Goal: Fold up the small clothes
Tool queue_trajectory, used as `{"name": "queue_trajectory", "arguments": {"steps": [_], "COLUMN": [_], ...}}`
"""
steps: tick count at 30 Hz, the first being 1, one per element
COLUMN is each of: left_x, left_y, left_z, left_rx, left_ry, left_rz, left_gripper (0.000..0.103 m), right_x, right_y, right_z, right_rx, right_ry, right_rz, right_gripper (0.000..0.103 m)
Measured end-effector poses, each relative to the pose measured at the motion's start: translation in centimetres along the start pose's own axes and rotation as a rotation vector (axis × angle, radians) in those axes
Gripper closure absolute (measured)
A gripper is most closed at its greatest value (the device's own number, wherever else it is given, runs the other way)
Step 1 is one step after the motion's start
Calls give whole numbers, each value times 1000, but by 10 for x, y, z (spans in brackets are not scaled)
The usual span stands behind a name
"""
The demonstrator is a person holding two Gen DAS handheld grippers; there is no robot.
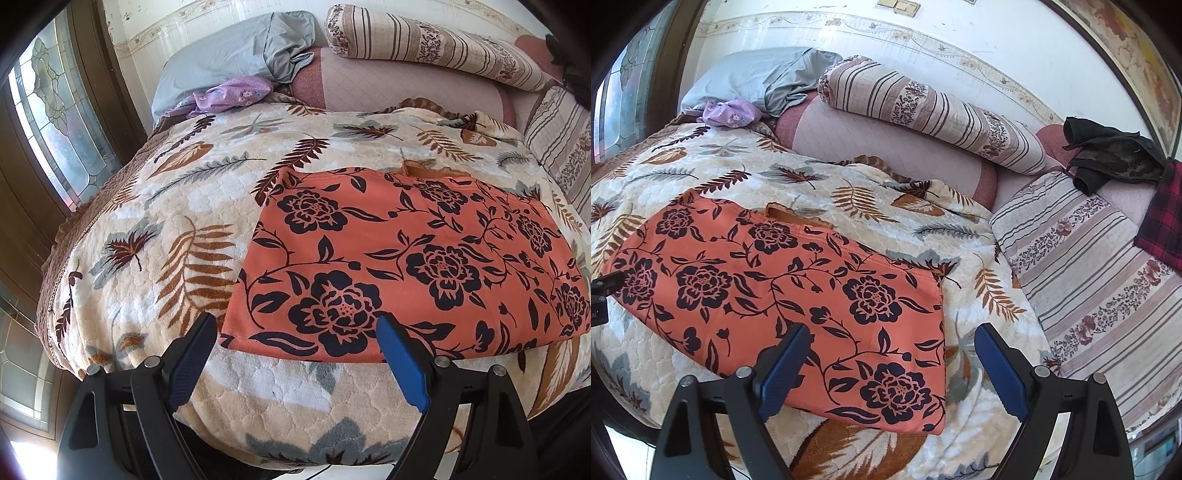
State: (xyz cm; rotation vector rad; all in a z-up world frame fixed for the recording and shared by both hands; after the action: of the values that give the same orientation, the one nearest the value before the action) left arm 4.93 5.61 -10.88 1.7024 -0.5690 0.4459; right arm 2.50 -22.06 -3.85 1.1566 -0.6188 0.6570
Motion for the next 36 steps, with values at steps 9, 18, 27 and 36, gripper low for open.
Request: {"name": "queue_trajectory", "arguments": {"steps": [9,18,27,36], "left_x": [2,6,4,5], "left_y": [1,3,-4,-14], "left_z": [1,1,-3,-4], "left_rx": [2,-3,-10,-17], "left_ry": [-5,-4,7,16], "left_rz": [2,12,3,-9], "left_gripper": [14,14,14,14], "right_x": [-1,-43,-106,-121], "right_y": [0,-15,-44,-69], "right_z": [0,-11,-16,-2], "right_rx": [8,271,503,652], "right_ry": [-5,-183,-522,-838], "right_rz": [-5,-177,-412,-508], "right_gripper": [11,11,11,11]}}
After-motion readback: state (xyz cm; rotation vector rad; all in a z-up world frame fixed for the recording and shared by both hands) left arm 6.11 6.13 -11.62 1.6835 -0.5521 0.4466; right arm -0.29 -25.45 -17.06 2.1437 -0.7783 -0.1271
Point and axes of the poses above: each gripper's, at about its wrist camera, not at the fingertips, and y roughly against the way its jaws point, z to its right, x to its top, the point moved 9 cm from there along -y, roughly the way its jaws point, and after that the axes turned 7 degrees about -y, right-handed, at the moved point
